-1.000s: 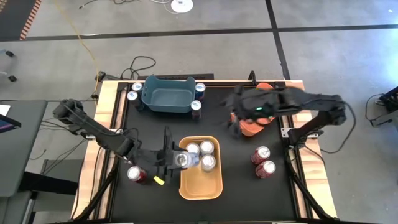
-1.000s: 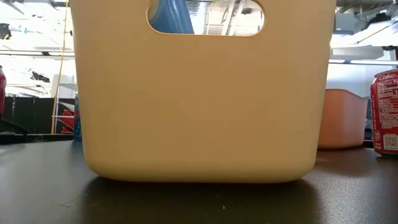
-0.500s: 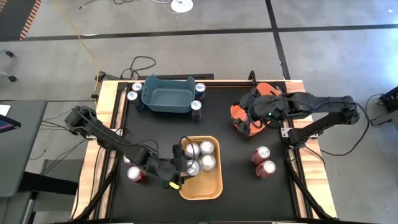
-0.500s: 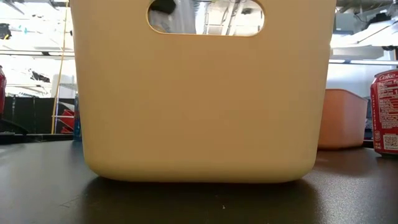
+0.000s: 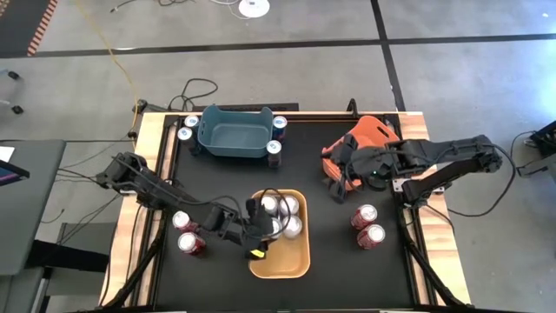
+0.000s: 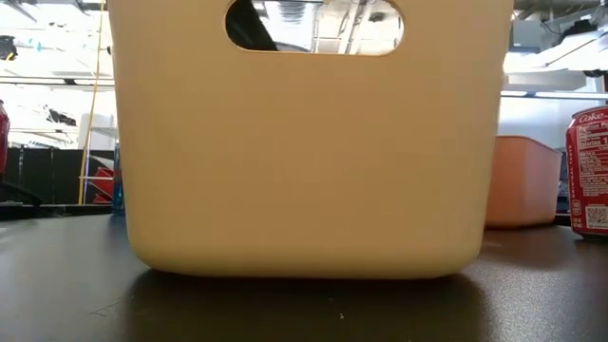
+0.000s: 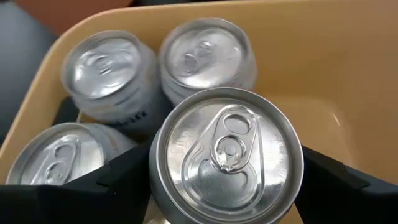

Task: Sort soda cans
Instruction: Adjust the blue white soda can in the yellow bin, then adjust the blue bin

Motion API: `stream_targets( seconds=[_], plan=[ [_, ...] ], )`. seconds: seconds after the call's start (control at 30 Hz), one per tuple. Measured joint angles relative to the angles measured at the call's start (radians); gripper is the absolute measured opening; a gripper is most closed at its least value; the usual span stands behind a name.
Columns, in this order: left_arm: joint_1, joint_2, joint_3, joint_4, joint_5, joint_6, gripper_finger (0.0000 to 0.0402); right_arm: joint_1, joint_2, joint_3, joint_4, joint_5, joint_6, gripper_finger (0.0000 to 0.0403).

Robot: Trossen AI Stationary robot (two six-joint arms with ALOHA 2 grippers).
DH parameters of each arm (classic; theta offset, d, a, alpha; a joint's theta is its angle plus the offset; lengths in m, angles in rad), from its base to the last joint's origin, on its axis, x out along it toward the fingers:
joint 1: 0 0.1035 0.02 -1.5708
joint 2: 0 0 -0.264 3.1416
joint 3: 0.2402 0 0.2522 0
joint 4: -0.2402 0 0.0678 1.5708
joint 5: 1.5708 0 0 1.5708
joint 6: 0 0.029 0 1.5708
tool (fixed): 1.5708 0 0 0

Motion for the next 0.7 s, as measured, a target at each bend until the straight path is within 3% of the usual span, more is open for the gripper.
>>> stream_targets(
  seconds=[0.5,0.7],
  plan=[
    [0.018,-0.002,0.000,-0.003,-0.051,-0.022,0.0347,0.023,0.001,0.000,-0.003,0.000,0.059,0.0356],
    [0.013,-0.047,0.006,-0.021,-0.049,0.041,0.0355,0.033,0.002,0.000,-0.006,0.000,0.045,0.0356]
  ],
)
